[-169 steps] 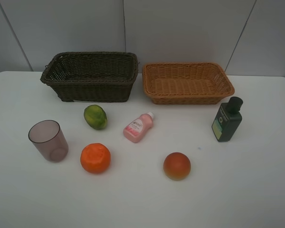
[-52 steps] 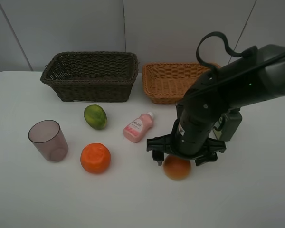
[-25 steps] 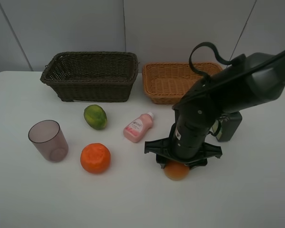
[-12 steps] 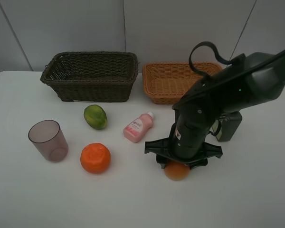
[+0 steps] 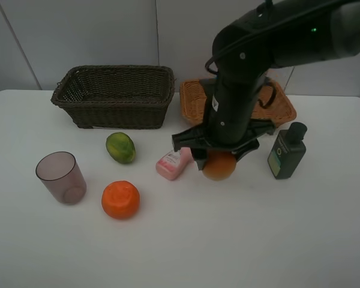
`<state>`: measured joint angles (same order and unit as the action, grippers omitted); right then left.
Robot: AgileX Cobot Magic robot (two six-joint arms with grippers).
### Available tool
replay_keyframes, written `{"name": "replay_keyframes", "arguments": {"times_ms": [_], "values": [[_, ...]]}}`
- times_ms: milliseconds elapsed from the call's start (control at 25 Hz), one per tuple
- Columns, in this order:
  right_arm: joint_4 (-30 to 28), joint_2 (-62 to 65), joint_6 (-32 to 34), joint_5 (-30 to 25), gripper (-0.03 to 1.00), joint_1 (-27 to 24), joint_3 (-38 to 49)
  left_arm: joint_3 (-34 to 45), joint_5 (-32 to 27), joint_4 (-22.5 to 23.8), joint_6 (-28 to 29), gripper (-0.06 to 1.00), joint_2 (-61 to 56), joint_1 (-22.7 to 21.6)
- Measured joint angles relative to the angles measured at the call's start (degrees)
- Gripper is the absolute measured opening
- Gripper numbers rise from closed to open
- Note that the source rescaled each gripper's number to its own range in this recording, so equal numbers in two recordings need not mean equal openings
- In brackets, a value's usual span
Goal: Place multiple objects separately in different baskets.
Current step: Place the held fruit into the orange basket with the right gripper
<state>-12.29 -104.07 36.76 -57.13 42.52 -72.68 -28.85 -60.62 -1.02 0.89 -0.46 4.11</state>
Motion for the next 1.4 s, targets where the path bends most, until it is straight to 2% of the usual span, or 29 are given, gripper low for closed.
{"name": "replay_keyframes", "arguments": {"times_ms": [120, 320, 520, 760, 1000, 1120, 1400], "values": [[0.3, 0.0, -3.4, -2.0, 0.41, -1.9, -5.3, 0.0, 0.0, 0.0, 0.0, 0.94, 0.0, 0.0], [0.3, 0.0, -6.1, -2.4, 0.41, -5.9, -10.9, 0.0, 0.0, 0.0, 0.0, 0.94, 0.0, 0.0], [0.5, -0.9, -11.0, 0.3, 0.41, -9.9, -15.5, 0.0, 0.0, 0.0, 0.0, 0.94, 0.0, 0.0], [-2.1, -7.7, -12.4, 6.2, 0.41, -14.2, -21.4, 0.0, 0.0, 0.0, 0.0, 0.94, 0.0, 0.0], [-3.1, -14.6, -12.4, 17.4, 0.41, -17.3, -22.0, 0.0, 0.0, 0.0, 0.0, 0.94, 0.0, 0.0], [-3.1, -17.5, -12.4, 21.2, 0.41, -18.8, -22.1, 0.0, 0.0, 0.0, 0.0, 0.94, 0.0, 0.0], [-3.2, -21.7, -11.9, 23.5, 0.41, -21.0, -22.1, 0.0, 0.0, 0.0, 0.0, 0.94, 0.0, 0.0]]}}
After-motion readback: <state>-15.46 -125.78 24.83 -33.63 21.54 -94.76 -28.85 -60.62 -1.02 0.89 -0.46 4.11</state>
